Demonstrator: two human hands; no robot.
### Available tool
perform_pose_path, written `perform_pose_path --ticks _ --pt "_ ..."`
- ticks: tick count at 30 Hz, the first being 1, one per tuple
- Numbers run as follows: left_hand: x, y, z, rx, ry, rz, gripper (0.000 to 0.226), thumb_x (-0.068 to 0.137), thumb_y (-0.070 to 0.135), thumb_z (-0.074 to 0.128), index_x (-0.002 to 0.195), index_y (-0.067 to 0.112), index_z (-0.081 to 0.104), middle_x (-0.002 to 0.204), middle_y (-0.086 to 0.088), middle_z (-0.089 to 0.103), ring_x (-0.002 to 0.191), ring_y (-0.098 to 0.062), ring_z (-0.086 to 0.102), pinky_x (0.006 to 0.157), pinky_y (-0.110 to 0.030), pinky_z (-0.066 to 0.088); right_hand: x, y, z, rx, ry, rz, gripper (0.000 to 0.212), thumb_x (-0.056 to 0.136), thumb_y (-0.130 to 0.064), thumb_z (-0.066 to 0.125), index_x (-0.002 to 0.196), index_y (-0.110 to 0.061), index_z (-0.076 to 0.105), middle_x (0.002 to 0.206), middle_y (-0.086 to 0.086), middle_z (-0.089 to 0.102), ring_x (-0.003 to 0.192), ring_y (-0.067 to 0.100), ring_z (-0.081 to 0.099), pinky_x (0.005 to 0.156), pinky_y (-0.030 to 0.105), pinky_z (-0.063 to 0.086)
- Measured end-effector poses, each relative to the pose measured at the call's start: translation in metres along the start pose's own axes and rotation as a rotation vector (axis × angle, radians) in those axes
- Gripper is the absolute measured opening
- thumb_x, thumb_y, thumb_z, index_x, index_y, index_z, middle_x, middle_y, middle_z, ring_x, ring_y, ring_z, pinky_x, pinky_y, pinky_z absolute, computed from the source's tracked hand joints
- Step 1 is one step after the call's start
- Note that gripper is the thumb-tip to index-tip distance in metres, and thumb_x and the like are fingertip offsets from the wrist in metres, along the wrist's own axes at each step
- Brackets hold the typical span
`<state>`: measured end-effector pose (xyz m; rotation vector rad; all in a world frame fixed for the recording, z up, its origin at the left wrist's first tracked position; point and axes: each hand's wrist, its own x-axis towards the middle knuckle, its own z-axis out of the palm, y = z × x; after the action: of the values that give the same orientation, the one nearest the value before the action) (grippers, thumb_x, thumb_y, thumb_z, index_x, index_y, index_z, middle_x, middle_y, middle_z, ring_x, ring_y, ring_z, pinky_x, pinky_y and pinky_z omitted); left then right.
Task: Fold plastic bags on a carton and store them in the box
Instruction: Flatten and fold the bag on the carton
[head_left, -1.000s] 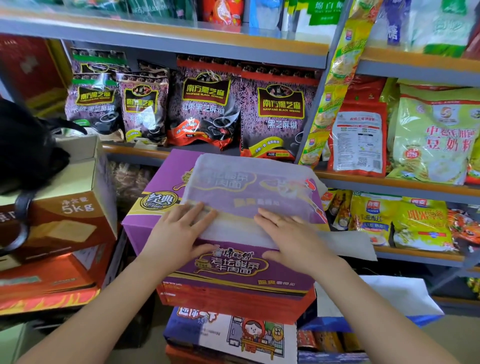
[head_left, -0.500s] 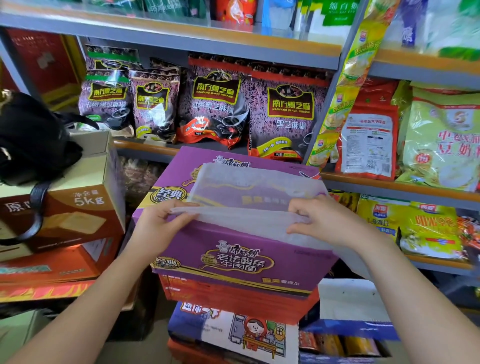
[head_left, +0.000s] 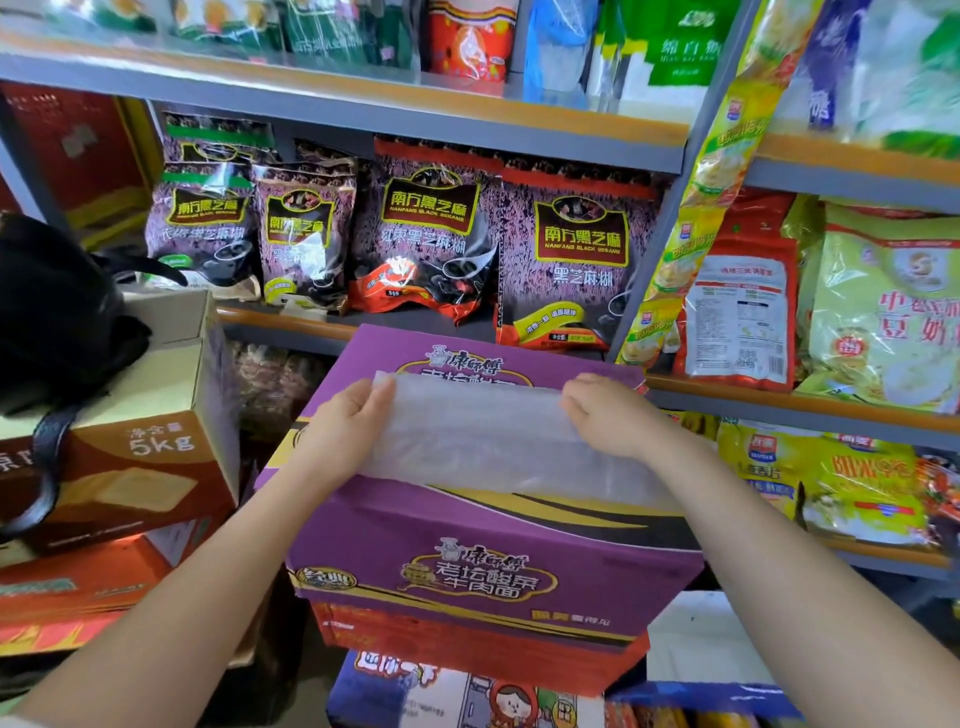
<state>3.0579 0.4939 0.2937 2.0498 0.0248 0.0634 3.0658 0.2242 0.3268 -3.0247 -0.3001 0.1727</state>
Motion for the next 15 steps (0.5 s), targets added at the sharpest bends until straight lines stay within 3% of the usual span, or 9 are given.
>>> perform_pose_path --ticks 2,4,6,8,12,15 --pt "0.007 -0.003 0.002 0.124 -0.028 0.005 0.051 0.080 0.058 0.048 0.082 0.007 0.051 0.080 -0.004 0.058 0.082 -0.026 0.055 0.070 -0.040 0.039 0.008 0.005 0.012 0.017 -0.033 0.047 0.022 0.099 -0.020 0.030 0.089 -0.012 0.048 0.103 0.009 0.048 0.101 0.030 0.052 0.087 0.040 0.043" --pt "0.010 -0.003 0.007 0.373 -0.016 0.053 0.028 0.089 0.036 0.053 0.079 0.010 0.046 0.077 -0.008 0.054 0.084 -0.033 0.055 0.062 -0.034 0.029 0.014 0.008 0.020 0.008 0.033 0.062 0.026 0.099 -0.020 0.032 0.097 -0.007 0.054 0.108 0.012 0.051 0.102 0.030 0.052 0.085 0.039 0.043" --pt "0.018 -0.007 0.011 0.495 0.015 0.102 0.020 0.093 0.023 0.049 0.092 0.003 0.050 0.085 -0.021 0.059 0.090 -0.040 0.055 0.062 -0.035 0.028 0.019 0.007 0.023 -0.054 0.101 0.064 0.027 0.098 -0.021 0.033 0.104 -0.006 0.055 0.109 0.011 0.054 0.103 0.030 0.053 0.080 0.036 0.042" --pt "0.026 -0.009 0.015 0.575 0.001 0.091 0.028 0.094 0.021 0.045 0.109 -0.003 0.047 0.099 -0.028 0.061 0.095 -0.043 0.055 0.066 -0.038 0.034 0.025 0.004 0.024 -0.123 0.114 0.068 0.024 0.098 -0.023 0.034 0.104 -0.010 0.053 0.108 0.009 0.058 0.101 0.029 0.055 0.073 0.035 0.040" --pt "0.032 -0.003 0.017 0.813 0.001 0.084 0.035 0.093 0.026 0.047 0.118 0.003 0.041 0.103 -0.022 0.060 0.093 -0.042 0.059 0.063 -0.036 0.036 0.033 0.004 0.026 -0.148 0.114 0.099 0.013 0.098 -0.028 0.036 0.091 -0.018 0.041 0.099 0.008 0.065 0.093 0.029 0.059 0.074 0.035 0.038" --pt "0.040 -0.010 0.020 0.978 0.132 0.403 0.046 0.073 0.015 0.069 0.114 0.001 0.054 0.103 -0.019 0.061 0.080 -0.039 0.063 0.055 -0.037 0.048 0.038 0.009 0.028 -0.127 0.132 0.117 0.017 0.098 -0.033 0.038 0.092 -0.018 0.044 0.099 0.007 0.066 0.094 0.029 0.058 0.081 0.037 0.039"
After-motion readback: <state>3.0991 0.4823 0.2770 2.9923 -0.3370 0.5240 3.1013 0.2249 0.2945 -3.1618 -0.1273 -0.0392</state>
